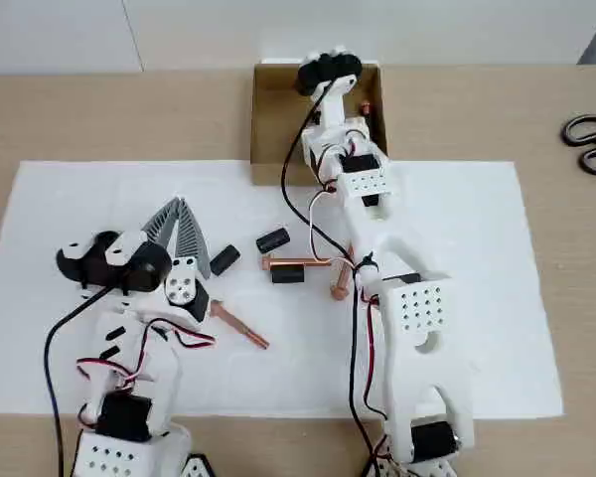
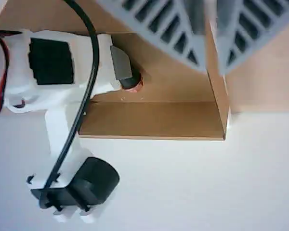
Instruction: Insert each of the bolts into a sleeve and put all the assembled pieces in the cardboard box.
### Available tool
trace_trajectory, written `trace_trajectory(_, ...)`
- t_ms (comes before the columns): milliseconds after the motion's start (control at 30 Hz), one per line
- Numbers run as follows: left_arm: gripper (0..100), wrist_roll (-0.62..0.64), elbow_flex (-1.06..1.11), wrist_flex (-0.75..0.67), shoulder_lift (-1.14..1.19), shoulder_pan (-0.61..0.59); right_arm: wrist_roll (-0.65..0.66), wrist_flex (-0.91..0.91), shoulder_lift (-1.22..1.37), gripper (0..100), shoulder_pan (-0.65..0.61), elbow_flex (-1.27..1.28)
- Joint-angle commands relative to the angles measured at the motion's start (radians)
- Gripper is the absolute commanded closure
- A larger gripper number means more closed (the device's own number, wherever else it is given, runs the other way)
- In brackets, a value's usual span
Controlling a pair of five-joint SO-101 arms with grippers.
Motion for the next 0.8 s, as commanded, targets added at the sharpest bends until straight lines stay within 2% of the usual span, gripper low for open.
trace_trajectory(0, 99, -0.002, -0.005, -0.026, -0.011, -0.002, 0.012, 0.007, -0.027, 80.1, 0.010, -0.037)
trace_trajectory(133, 99, -0.002, -0.005, -0.026, -0.011, -0.002, 0.011, 0.071, -0.076, 80.4, 0.015, -0.080)
trace_trajectory(400, 99, -0.002, -0.005, -0.026, -0.011, -0.002, 0.018, 0.414, -0.269, 80.1, -0.001, -0.129)
trace_trajectory(567, 99, -0.002, -0.005, -0.026, -0.011, -0.002, 0.112, 0.627, -0.348, 80.1, 0.001, -0.129)
trace_trajectory(767, 99, -0.002, -0.005, -0.026, -0.011, -0.002, 0.114, 0.858, -0.432, 80.1, -0.007, -0.129)
